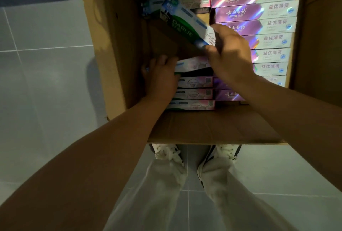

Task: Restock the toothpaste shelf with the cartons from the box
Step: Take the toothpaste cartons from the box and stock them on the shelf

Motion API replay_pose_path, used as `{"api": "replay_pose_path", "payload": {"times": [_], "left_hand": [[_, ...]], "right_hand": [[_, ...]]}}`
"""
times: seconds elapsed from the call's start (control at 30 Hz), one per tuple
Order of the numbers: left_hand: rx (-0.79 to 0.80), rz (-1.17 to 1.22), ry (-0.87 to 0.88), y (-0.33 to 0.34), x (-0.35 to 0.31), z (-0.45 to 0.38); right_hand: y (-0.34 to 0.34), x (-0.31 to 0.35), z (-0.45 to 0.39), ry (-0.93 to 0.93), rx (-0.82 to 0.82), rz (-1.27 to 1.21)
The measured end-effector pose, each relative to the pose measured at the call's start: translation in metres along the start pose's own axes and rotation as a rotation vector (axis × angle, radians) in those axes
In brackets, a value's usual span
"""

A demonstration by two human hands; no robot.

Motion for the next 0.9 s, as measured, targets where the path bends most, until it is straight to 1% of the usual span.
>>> {"api": "replay_pose_path", "payload": {"times": [0.1,0.23,0.47,0.6,0.7,0.9], "left_hand": [[-0.021,0.134,0.005,-0.029,-0.008,0.020],[-0.037,0.221,0.025,-0.096,-0.031,0.057],[-0.017,0.264,0.103,-0.260,-0.088,0.140],[-0.013,0.373,0.080,-0.361,-0.106,0.193],[-0.056,0.334,0.128,-0.437,-0.118,0.239],[-0.165,0.259,0.250,-0.565,-0.137,0.335]], "right_hand": [[-0.040,0.014,0.015,0.060,-0.036,-0.010],[-0.112,0.052,0.040,0.010,-0.101,0.021],[-0.262,0.165,0.086,-0.071,-0.159,0.124],[-0.345,0.241,0.114,-0.133,-0.181,0.153],[-0.398,0.294,0.138,-0.191,-0.197,0.154],[-0.497,0.388,0.198,-0.289,-0.272,0.168]]}}
Point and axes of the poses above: each hand's wrist, its own z-axis away from the middle knuckle, its own y-axis out of the palm, x = y × z, the point moved 6 cm from there along -z, towards the middle knuckle, and after that the axes turned 8 degrees about z, right-handed, at the moved point
